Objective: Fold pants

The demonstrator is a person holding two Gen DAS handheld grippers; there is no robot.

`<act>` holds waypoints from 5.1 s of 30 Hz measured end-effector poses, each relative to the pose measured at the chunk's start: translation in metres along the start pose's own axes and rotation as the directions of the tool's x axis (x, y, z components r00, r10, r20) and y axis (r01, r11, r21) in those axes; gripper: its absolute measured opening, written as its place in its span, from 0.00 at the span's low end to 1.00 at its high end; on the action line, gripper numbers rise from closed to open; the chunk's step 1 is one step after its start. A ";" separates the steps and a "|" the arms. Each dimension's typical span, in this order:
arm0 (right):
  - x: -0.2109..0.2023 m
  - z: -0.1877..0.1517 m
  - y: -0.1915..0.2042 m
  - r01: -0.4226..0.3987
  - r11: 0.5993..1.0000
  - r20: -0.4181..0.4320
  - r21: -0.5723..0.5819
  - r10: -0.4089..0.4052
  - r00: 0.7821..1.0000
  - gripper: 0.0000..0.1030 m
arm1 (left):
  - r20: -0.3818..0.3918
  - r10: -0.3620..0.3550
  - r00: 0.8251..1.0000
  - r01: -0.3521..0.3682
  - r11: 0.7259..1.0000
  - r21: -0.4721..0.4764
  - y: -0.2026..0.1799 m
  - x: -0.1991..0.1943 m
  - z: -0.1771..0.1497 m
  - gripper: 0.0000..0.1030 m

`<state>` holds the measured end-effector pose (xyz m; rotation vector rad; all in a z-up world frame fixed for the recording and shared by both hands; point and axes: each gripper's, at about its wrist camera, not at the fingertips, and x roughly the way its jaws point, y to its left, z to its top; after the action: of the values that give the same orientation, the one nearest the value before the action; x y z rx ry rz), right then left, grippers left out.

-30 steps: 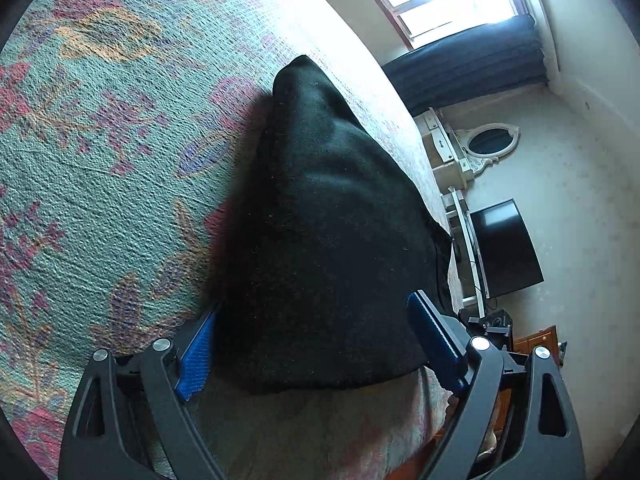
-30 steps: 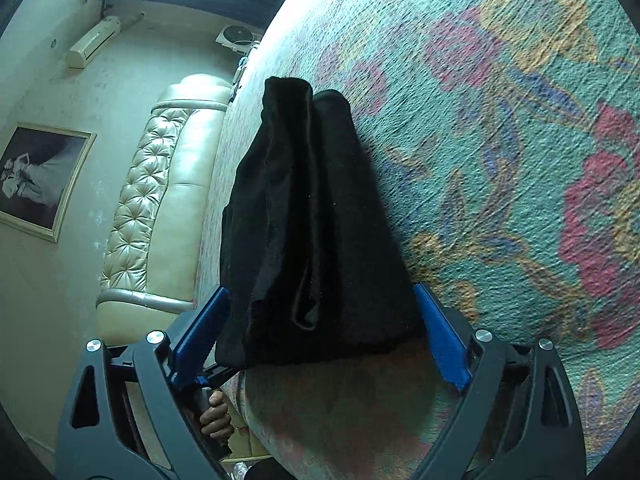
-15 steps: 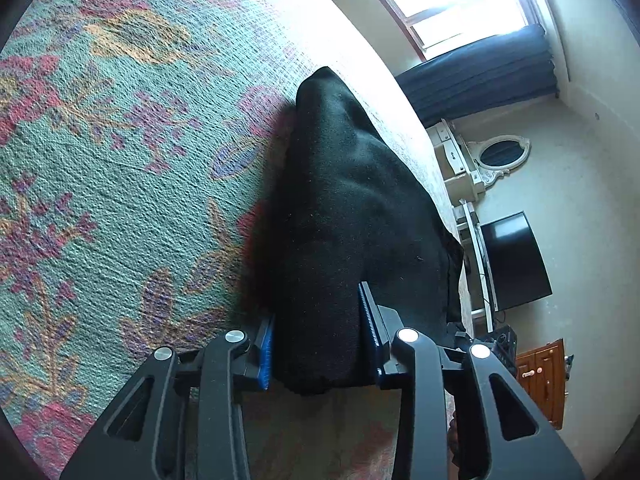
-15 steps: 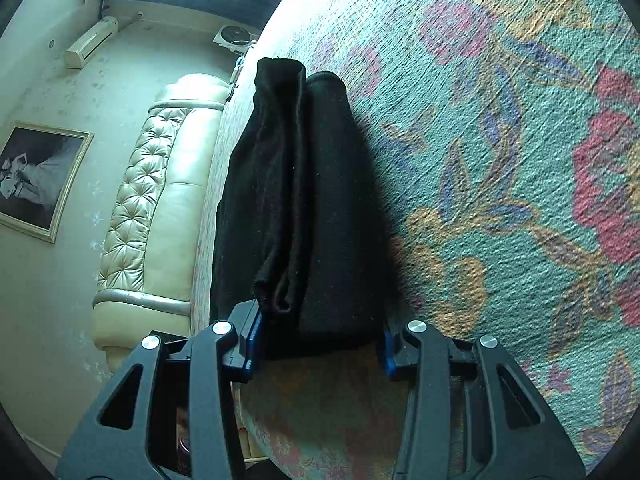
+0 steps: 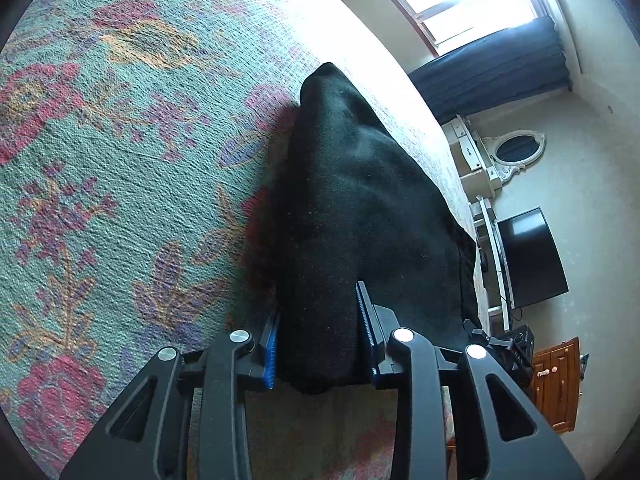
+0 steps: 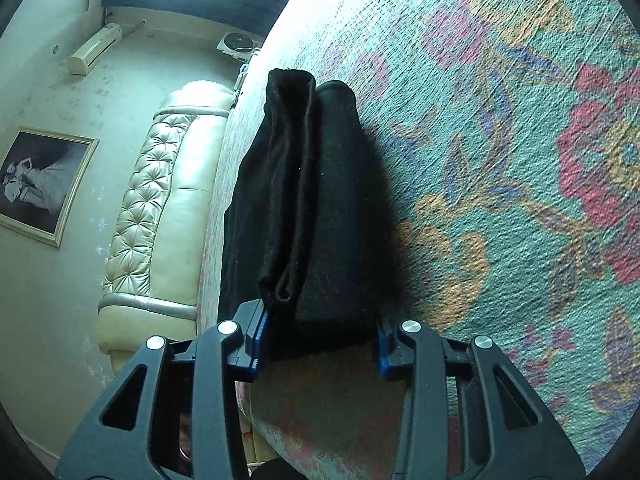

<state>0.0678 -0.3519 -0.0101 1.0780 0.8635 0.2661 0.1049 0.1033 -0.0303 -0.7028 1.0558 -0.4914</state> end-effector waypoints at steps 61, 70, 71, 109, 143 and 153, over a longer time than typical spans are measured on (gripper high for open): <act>-0.025 -0.041 -0.020 -0.012 0.999 -0.010 0.049 0.012 1.000 0.37 | -0.025 0.045 0.999 -0.045 0.999 0.007 0.006 -0.011 0.013 0.32; -0.027 -0.047 -0.021 -0.016 0.999 -0.017 0.049 0.017 1.000 0.37 | -0.032 0.044 0.999 -0.044 0.999 0.003 0.008 -0.013 0.016 0.32; -0.027 -0.048 -0.022 -0.017 0.999 -0.019 0.046 0.018 1.000 0.37 | -0.033 0.041 0.999 -0.041 0.999 0.009 0.008 -0.012 0.017 0.32; 0.008 0.057 -0.029 -0.098 0.993 -0.133 -0.071 0.088 0.987 0.64 | -0.070 -0.123 0.990 0.131 0.984 0.120 0.015 0.046 0.111 0.55; -0.029 -0.021 -0.030 -0.119 0.991 -0.211 -0.059 0.104 0.972 0.67 | -0.033 -0.019 0.999 0.029 0.951 0.309 -0.017 0.026 0.035 0.84; -0.035 -0.029 -0.031 -0.109 0.992 -0.178 -0.055 0.098 0.979 0.77 | -0.033 -0.009 0.999 0.018 0.954 0.299 -0.011 0.038 0.044 0.85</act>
<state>0.0171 -0.3684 -0.0253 1.0514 0.9499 0.4789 0.1599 0.0828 -0.0314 -0.4347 0.9791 -0.6606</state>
